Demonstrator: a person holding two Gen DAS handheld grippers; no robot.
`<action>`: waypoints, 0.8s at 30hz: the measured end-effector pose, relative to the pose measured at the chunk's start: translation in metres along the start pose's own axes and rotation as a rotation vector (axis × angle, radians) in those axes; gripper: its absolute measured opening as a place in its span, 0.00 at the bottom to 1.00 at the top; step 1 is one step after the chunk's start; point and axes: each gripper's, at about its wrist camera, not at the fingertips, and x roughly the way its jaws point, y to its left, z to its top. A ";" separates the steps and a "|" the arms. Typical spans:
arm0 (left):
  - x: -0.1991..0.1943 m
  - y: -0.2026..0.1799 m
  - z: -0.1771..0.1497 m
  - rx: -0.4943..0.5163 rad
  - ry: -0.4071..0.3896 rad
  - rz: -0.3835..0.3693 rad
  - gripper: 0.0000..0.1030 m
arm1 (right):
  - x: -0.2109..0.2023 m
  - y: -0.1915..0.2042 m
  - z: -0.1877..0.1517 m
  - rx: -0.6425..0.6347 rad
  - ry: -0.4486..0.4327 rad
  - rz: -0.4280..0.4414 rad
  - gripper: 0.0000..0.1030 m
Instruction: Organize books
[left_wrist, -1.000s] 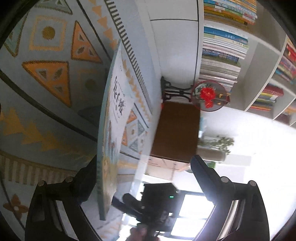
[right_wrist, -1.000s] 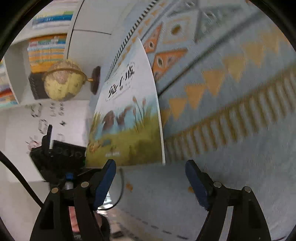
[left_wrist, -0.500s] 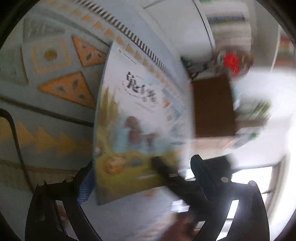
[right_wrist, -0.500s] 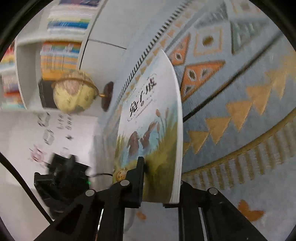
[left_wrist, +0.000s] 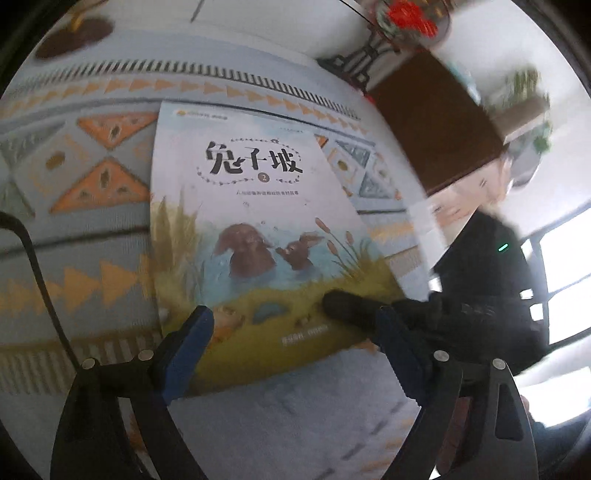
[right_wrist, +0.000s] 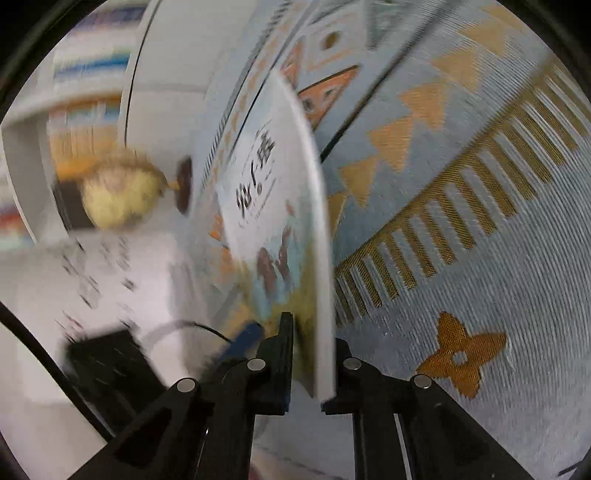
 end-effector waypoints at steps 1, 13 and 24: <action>-0.004 0.005 0.000 -0.030 -0.006 -0.021 0.85 | -0.004 -0.002 0.003 0.016 -0.010 0.010 0.11; -0.030 0.059 -0.011 -0.366 -0.037 -0.342 0.85 | -0.014 0.002 0.008 0.200 0.020 0.228 0.11; -0.032 0.069 -0.005 -0.402 -0.056 -0.353 0.86 | -0.026 0.006 0.017 0.177 0.004 0.218 0.11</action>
